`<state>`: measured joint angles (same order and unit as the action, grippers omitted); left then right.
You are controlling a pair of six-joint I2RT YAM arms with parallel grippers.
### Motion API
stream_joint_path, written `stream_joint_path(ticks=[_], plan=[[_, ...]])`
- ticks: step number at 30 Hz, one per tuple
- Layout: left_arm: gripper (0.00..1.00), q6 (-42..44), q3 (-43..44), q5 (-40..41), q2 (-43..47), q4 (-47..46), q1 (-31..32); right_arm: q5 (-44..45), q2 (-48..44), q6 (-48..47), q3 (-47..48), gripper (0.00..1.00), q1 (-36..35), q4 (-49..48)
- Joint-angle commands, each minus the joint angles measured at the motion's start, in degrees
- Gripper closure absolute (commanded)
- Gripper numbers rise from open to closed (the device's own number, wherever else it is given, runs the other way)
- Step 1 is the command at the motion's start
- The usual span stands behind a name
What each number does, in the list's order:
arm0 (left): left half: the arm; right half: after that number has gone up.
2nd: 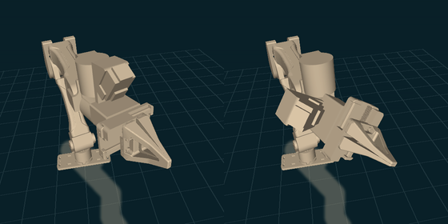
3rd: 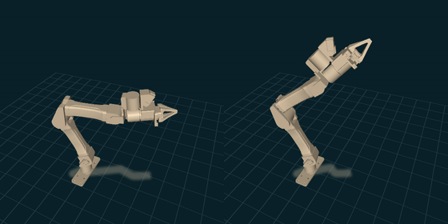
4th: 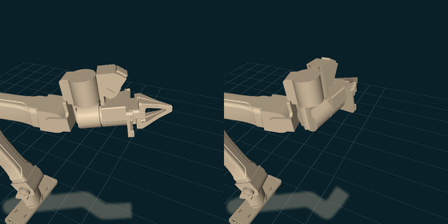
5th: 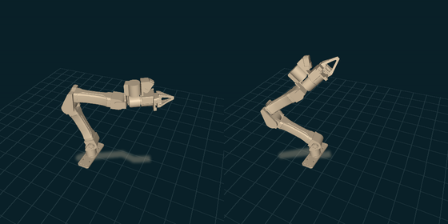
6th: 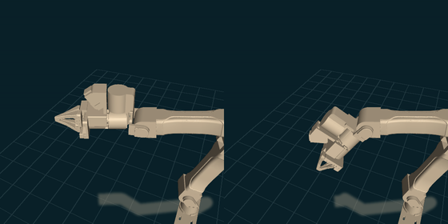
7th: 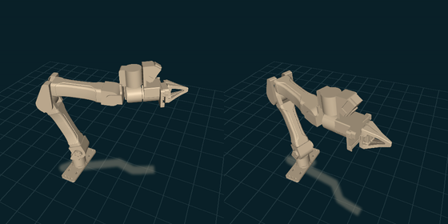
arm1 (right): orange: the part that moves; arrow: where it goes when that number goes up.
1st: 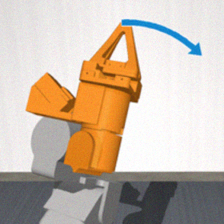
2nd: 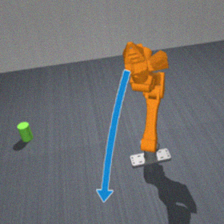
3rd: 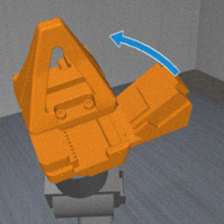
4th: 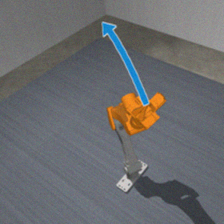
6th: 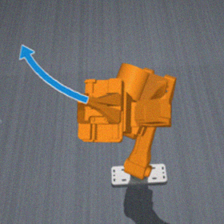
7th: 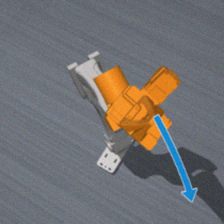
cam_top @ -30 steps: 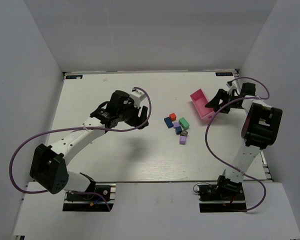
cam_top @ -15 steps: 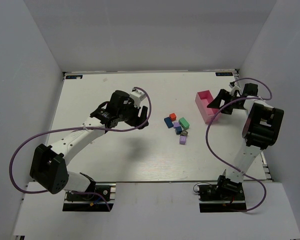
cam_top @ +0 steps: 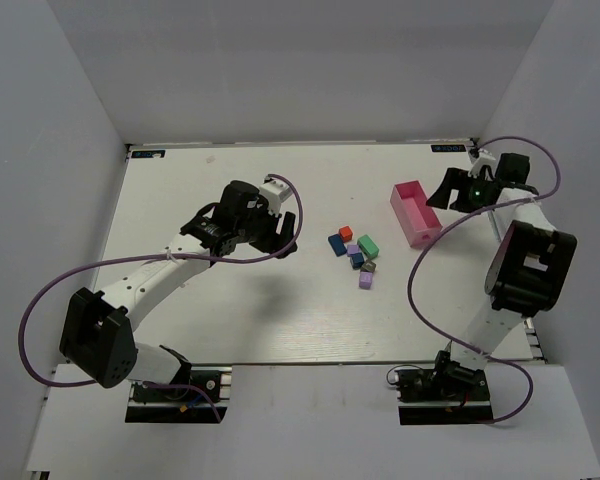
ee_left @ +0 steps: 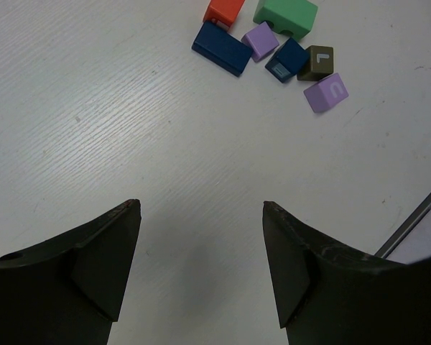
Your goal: Build the wood block tower
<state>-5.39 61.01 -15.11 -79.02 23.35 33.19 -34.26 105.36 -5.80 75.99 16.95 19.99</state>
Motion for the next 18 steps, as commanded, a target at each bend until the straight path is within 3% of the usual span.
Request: stream_joint_path(ticks=[1,7,10,13,14,17,18], plan=[[0.21,-0.06,-0.02,1.22,-0.16,-1.03,0.74,4.55,-7.87,-4.39,0.83,0.11,-0.25,-0.65],[0.21,-1.64,2.0,5.08,-2.35,0.02,1.96,10.44,-17.72,-9.91,-1.45,0.11,-2.18,0.84],[0.21,-2.78,3.93,7.98,-4.29,0.63,4.42,12.2,-25.45,-13.25,-5.75,0.19,-3.93,0.14],[0.26,-4.36,7.53,11.93,-8.77,1.43,6.35,10.89,-34.76,-16.33,-12.25,0.39,-6.21,0.83],[0.28,-4.98,9.54,12.91,-10.08,2.21,7.84,9.4,-36.0,-17.3,-12.96,0.51,-6.66,1.89],[0.44,-8.05,14.46,16.6,-16.06,4.32,10.65,5.53,-42.07,-18.89,-17.09,0.73,-8.77,3.91],[0.54,-9.02,15.88,18.52,-19.29,4.94,11.28,4.56,-45.04,-18.98,-19.36,0.88,-9.21,4.44]])
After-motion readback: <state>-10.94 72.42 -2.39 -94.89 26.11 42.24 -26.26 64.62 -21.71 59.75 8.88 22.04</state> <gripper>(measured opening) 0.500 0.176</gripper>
